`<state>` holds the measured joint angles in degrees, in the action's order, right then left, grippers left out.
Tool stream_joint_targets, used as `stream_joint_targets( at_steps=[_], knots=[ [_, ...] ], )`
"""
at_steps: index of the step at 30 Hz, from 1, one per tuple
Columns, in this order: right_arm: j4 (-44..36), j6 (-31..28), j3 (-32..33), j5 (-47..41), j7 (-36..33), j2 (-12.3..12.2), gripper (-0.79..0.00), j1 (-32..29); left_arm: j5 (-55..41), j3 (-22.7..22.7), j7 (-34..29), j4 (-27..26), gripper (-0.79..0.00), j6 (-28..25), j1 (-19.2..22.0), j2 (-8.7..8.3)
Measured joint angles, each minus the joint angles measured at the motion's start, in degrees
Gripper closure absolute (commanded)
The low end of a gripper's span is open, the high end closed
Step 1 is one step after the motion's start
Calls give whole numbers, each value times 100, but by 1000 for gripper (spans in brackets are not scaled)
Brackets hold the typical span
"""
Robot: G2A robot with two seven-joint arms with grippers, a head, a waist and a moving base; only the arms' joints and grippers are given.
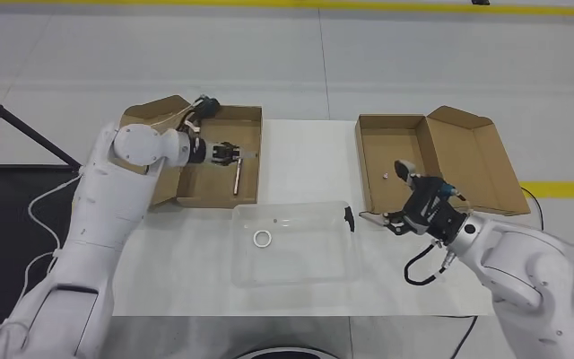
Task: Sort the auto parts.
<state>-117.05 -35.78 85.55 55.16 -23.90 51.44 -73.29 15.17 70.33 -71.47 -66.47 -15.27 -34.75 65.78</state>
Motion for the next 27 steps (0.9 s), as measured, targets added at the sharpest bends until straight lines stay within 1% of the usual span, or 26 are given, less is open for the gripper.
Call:
stream_joint_targets(
  at_steps=[2,3,6,9,12,13,16,25,27],
  knots=[
    [47,36,15,-20,-12,1,-785,7,40,19,-206,-610,-779,101,-259,-47],
    [72,56,38,-35,-14,1,-785,-1,113,23,-322,-1020,-776,203,-434,-77],
    [123,105,127,-68,10,-2,-785,-57,295,16,-589,-1880,-767,428,-768,-141],
    [161,118,239,-95,69,-8,-785,-138,475,-68,-840,-2496,-736,565,-965,-185],
    [190,100,348,-116,141,-13,-785,-231,711,-204,-1043,-2948,-736,578,-1072,-218],
    [197,92,378,-122,165,-14,-785,-258,775,-250,-1082,-3058,-785,561,-1093,-225],
    [217,64,457,-125,230,-18,-785,-341,803,-356,-1166,-3260,-785,433,-1120,-243],
    [226,55,498,-111,264,-19,-785,-393,776,-356,-1162,-3263,-785,432,-1119,-247],
    [226,55,498,-111,264,-19,-785,-393,836,-434,-1121,-3287,-785,336,-1191,-250]
  ],
)
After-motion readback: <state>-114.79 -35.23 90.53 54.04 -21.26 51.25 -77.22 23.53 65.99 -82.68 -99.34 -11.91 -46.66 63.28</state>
